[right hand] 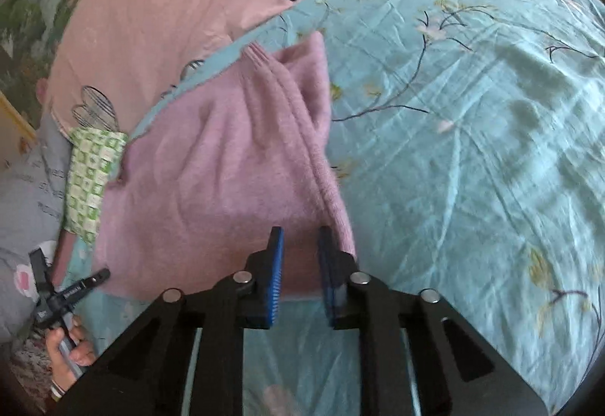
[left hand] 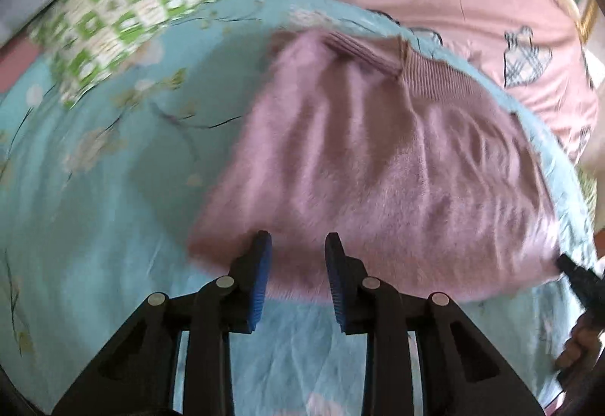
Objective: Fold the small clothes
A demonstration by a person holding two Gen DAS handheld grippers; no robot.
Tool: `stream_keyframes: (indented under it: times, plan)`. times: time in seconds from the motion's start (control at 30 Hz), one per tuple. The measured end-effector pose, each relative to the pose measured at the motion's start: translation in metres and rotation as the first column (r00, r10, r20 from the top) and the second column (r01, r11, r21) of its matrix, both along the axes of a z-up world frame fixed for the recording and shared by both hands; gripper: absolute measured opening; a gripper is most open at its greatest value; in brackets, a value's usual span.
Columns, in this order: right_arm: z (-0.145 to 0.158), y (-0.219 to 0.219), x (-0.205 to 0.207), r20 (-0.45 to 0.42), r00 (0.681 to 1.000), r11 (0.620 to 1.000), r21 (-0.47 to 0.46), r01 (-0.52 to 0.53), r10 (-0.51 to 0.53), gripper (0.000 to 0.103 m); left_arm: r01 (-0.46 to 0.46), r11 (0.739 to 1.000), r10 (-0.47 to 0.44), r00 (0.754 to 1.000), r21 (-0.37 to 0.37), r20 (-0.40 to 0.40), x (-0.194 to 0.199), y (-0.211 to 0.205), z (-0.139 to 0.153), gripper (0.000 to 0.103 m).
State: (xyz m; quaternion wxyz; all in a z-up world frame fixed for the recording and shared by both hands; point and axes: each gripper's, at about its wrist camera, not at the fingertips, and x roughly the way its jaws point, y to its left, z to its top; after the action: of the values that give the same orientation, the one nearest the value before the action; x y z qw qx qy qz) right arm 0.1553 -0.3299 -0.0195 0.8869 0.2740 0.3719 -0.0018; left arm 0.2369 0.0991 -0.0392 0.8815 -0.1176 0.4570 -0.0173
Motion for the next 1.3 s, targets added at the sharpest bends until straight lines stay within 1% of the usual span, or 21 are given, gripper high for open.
stream_keyframes:
  times: [0.1, 0.2, 0.3, 0.4, 0.5, 0.57, 0.63, 0.73, 0.87, 0.97, 1.0, 1.1, 1.2, 1.23, 1.27, 1.3]
  plan:
    - [0.005, 0.008, -0.010, 0.035, 0.999, 1.000, 0.009, -0.013, 0.013, 0.021, -0.028, 0.999, 0.029, 1.000, -0.039, 0.012, -0.022, 0.007, 0.008, 0.039]
    - [0.008, 0.020, -0.021, 0.067, 0.997, 0.999, 0.032, -0.038, 0.036, 0.021, -0.043, 0.997, 0.043, 0.999, -0.071, 0.001, -0.040, 0.011, 0.008, 0.040]
    - [0.010, 0.034, -0.029, 0.094, 0.993, 0.996, 0.046, -0.076, 0.071, 0.022, -0.049, 0.990, 0.046, 0.999, -0.135, -0.025, -0.050, 0.013, 0.001, 0.044]
    - [0.012, 0.050, -0.033, 0.104, 0.989, 0.992, 0.059, -0.115, 0.109, 0.022, -0.071, 0.983, 0.063, 0.997, -0.171, -0.053, -0.048, 0.014, -0.008, 0.046]
    - [0.014, 0.065, -0.034, 0.105, 0.984, 0.986, 0.059, -0.153, 0.147, 0.022, -0.109, 0.969, 0.095, 0.993, -0.222, -0.075, -0.039, 0.017, -0.017, 0.052]
    - [0.017, 0.074, -0.034, 0.106, 0.980, 0.982, 0.067, -0.178, 0.171, 0.022, -0.131, 0.961, 0.117, 0.991, -0.243, -0.071, -0.033, 0.018, -0.019, 0.054]
    - [0.020, 0.081, -0.031, 0.111, 0.974, 0.976, 0.071, -0.205, 0.197, 0.022, -0.141, 0.957, 0.129, 0.990, -0.255, -0.063, -0.026, 0.018, -0.019, 0.060]
    - [0.027, 0.095, -0.014, 0.116, 0.963, 0.966, 0.063, -0.250, 0.242, 0.022, -0.158, 0.951, 0.148, 0.987, -0.268, -0.055, -0.016, 0.020, -0.019, 0.061]
    - [0.036, 0.129, 0.033, 0.129, 0.930, 0.936, 0.037, -0.350, 0.343, 0.022, -0.178, 0.936, 0.172, 0.984, -0.304, -0.046, -0.011, 0.023, -0.021, 0.062]
    - [0.041, 0.164, 0.085, 0.140, 0.892, 0.899, 0.030, -0.438, 0.430, 0.022, -0.170, 0.936, 0.168, 0.985, -0.308, -0.033, -0.010, 0.024, -0.023, 0.063]
    - [0.042, 0.178, 0.106, 0.141, 0.878, 0.884, 0.028, -0.466, 0.458, 0.022, -0.170, 0.935, 0.169, 0.985, -0.312, -0.030, -0.010, 0.024, -0.023, 0.064]
    - [0.042, 0.209, 0.155, 0.138, 0.851, 0.856, 0.033, -0.516, 0.508, 0.022, -0.152, 0.937, 0.155, 0.988, -0.314, -0.018, -0.009, 0.022, -0.023, 0.069]
    - [0.034, 0.243, 0.204, 0.096, 0.817, 0.817, 0.041, -0.574, 0.569, 0.022, -0.149, 0.938, 0.153, 0.988, -0.313, -0.014, -0.010, 0.022, -0.023, 0.070]
    - [0.029, 0.256, 0.221, 0.063, 0.805, 0.805, 0.033, -0.592, 0.589, 0.022, -0.150, 0.937, 0.154, 0.988, -0.315, -0.014, -0.009, 0.021, -0.023, 0.071]
    - [0.027, 0.265, 0.233, 0.038, 0.802, 0.802, 0.013, -0.597, 0.596, 0.022, -0.149, 0.937, 0.153, 0.988, -0.315, -0.014, -0.008, 0.020, -0.023, 0.071]
    - [0.027, 0.274, 0.247, 0.026, 0.809, 0.809, -0.026, -0.587, 0.588, 0.022, -0.152, 0.938, 0.155, 0.988, -0.313, -0.014, -0.008, 0.020, -0.023, 0.072]
